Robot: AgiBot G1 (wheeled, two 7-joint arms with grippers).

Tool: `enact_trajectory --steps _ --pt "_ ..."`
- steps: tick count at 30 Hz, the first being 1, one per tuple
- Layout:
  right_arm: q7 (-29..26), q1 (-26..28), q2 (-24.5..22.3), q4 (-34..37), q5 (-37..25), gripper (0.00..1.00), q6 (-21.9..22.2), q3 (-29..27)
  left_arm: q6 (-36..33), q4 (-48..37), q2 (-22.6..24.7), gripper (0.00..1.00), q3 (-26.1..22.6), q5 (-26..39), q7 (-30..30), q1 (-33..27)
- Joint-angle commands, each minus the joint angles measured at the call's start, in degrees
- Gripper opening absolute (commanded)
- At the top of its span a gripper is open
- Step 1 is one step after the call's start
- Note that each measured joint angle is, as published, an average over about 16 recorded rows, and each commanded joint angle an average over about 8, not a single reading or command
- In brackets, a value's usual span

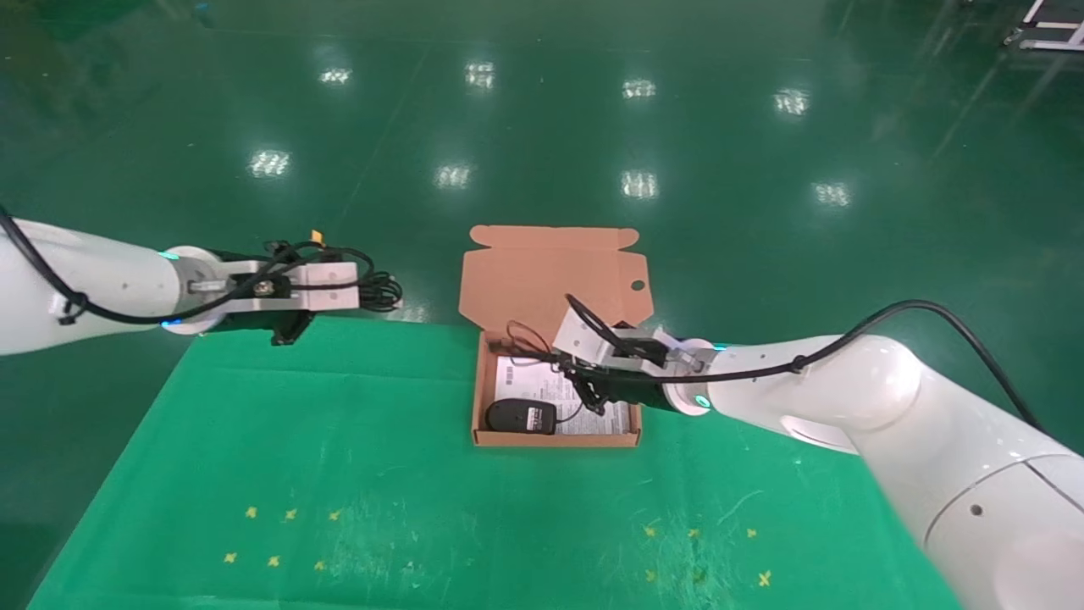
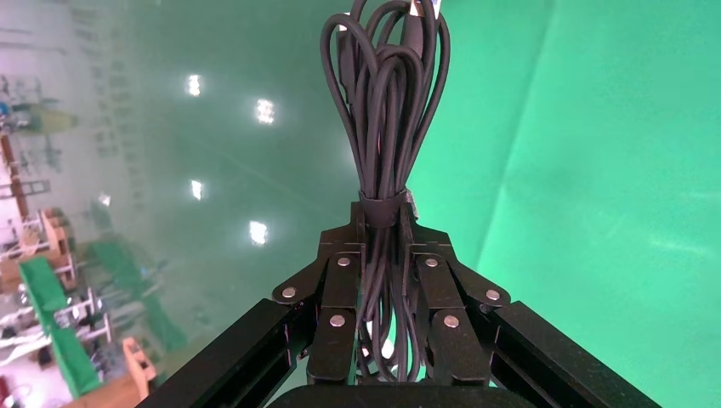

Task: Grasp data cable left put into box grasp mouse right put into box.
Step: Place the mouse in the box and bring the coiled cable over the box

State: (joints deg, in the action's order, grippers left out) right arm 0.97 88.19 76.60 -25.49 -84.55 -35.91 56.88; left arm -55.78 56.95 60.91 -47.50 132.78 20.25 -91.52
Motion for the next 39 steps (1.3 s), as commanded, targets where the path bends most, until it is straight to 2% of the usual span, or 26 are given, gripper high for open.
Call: enact_trajectory --steps 1,10,17,23,30,36,39 --pt "-0.2 -0.1 -0.4 -0.6 0.0 1.00 -0.1 0.3 0.1 0.1 0.2 0.00 0.0 -0.3 0.0 0.2" --pt "-2.3 -0.1 -4.5 -3.4 -0.6 1.00 0.4 0.5 3.7 -1.3 4.5 0.00 -0.3 -3.2 -2.5 2.4" --pt "-5.4 0.4 -12.0 -10.0 -2.2 1.00 0.4 0.7 10.5 -7.0 10.7 0.00 -1.0 -5.2 -6.4 5.0" --pt "-10.9 0.9 -19.2 -18.8 -5.0 1.00 0.1 1.4 15.9 -13.7 16.0 0.00 -2.3 -8.1 -11.3 6.3" --pt "-19.4 0.9 -25.9 -28.8 -9.6 1.00 0.6 2.5 20.0 -15.4 17.6 0.00 -7.3 -15.0 -14.4 7.0" --pt "-26.0 1.2 -28.5 -33.8 -14.4 1.00 0.0 3.7 23.7 -15.4 17.8 0.00 -13.5 -19.3 -14.2 6.6" --pt "-28.2 1.5 -29.1 -35.1 -16.3 1.00 -0.5 4.2 24.9 -15.6 17.9 0.35 -15.8 -20.7 -13.6 6.2"
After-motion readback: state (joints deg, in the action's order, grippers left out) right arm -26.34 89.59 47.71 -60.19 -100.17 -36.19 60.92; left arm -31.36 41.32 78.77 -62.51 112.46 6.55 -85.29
